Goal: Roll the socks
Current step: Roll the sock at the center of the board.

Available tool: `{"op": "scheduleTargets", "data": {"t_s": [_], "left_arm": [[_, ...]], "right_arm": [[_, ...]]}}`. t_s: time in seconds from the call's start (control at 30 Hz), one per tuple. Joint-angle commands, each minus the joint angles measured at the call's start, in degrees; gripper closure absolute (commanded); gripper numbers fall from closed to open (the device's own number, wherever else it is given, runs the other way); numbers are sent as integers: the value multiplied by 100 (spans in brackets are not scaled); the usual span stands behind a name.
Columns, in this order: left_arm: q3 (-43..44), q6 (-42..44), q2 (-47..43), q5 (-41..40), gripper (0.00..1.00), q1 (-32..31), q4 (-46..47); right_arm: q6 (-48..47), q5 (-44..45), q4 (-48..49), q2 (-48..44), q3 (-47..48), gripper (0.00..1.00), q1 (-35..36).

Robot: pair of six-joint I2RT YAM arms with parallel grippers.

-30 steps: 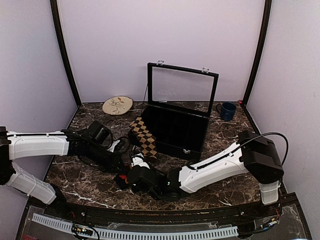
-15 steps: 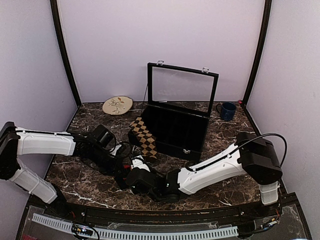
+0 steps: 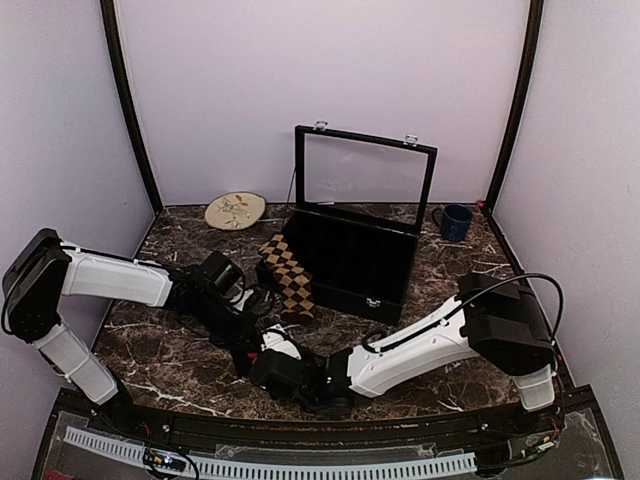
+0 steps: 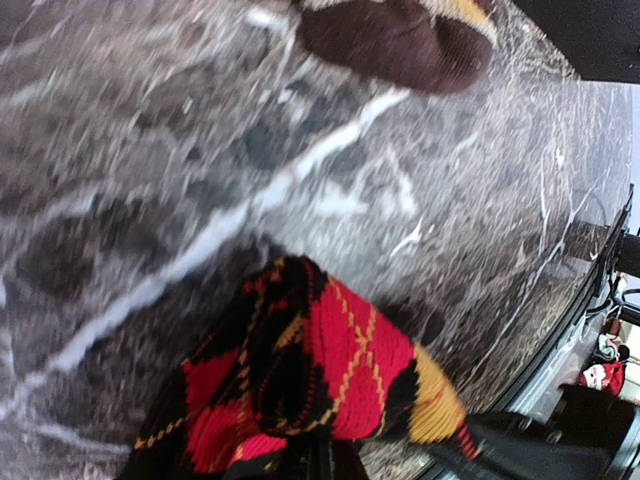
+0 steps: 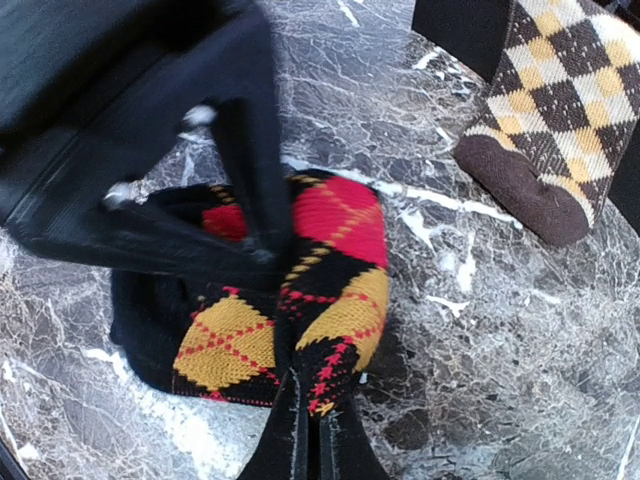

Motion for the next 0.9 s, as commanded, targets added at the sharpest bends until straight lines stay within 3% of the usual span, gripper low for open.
{"op": "scheduleTargets", "data": {"t_s": [0.0, 0.57, 0.87], "left_arm": [[242, 144, 212, 169, 100, 40, 216], [334, 177, 706, 398, 99, 49, 673], [446, 156, 936, 533, 97, 57, 756]], "right_arm": [[-179, 163, -147, 172, 256, 100, 103], [-387, 329, -510, 438, 579, 100, 116], [-908, 1043, -1727, 902, 1404, 100, 215]]}}
